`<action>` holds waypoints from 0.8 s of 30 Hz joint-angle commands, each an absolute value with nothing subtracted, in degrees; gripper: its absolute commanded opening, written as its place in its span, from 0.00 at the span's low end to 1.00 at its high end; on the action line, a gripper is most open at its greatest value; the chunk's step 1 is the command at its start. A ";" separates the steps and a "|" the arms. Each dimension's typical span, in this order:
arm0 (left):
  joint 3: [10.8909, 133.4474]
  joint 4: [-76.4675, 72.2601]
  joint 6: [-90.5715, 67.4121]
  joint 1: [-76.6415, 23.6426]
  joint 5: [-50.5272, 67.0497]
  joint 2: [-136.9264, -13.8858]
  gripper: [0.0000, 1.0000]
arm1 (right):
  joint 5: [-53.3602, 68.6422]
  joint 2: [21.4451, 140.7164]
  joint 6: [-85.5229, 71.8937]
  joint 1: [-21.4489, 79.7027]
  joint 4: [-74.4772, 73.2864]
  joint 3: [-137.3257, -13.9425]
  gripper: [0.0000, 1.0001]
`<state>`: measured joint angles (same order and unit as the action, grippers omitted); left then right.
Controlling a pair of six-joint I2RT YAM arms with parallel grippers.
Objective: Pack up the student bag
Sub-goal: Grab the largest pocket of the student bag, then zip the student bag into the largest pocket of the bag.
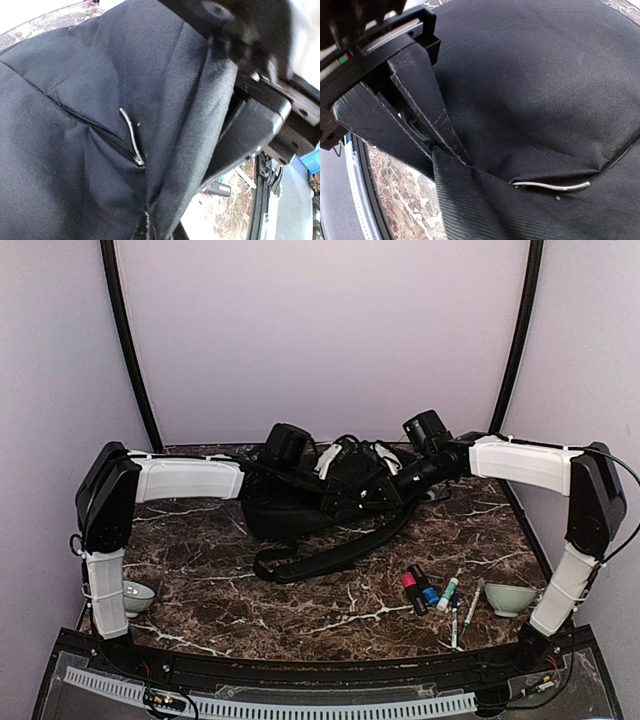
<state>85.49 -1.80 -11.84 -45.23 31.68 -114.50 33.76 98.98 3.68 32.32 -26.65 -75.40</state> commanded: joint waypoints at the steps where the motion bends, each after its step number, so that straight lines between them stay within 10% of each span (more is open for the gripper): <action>1: 85.50 -1.26 -8.67 -49.04 35.89 -110.22 0.00 | 33.38 94.96 2.42 28.74 -12.62 -74.75 0.00; 24: 76.28 7.91 -1.42 -46.40 14.26 -101.23 0.00 | 30.12 95.39 8.36 17.80 -26.09 -67.30 0.00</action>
<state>79.05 2.48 -3.05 -48.05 16.69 -108.86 37.63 95.24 7.70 22.44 -26.98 -69.43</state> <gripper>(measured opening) 0.051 0.005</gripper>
